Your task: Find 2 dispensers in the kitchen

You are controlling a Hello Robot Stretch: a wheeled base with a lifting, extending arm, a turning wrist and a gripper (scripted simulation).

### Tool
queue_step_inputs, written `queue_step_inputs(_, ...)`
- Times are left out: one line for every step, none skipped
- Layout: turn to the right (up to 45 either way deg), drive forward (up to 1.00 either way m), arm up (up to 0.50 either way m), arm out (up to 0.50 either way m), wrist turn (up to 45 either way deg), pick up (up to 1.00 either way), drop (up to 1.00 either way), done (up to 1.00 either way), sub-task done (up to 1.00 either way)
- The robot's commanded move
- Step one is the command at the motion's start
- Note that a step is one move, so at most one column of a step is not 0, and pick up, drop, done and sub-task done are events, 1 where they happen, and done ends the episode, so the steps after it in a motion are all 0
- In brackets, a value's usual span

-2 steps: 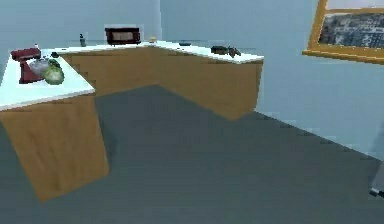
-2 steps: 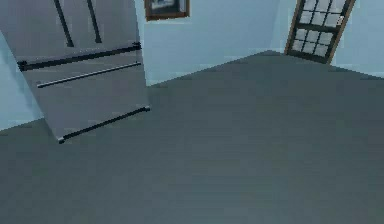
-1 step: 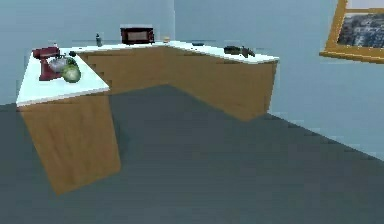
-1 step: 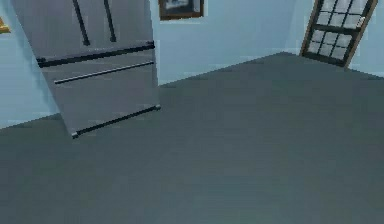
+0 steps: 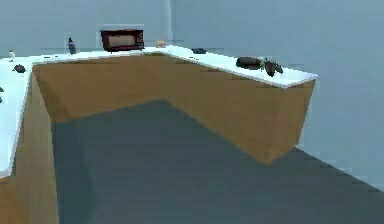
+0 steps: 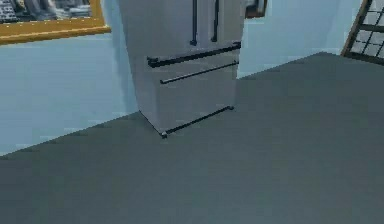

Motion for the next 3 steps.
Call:
queue_step_inputs(0.0, 0.80, 0.00, 0.00, 0.0, 0.00, 0.00, 0.00, 0.00)
queue_step_inputs(-33.0, 0.00, 0.00, 0.00, 0.0, 0.00, 0.00, 0.00, 0.00)
queue_step_inputs(0.0, 1.00, 0.00, 0.00, 0.0, 0.00, 0.00, 0.00, 0.00)
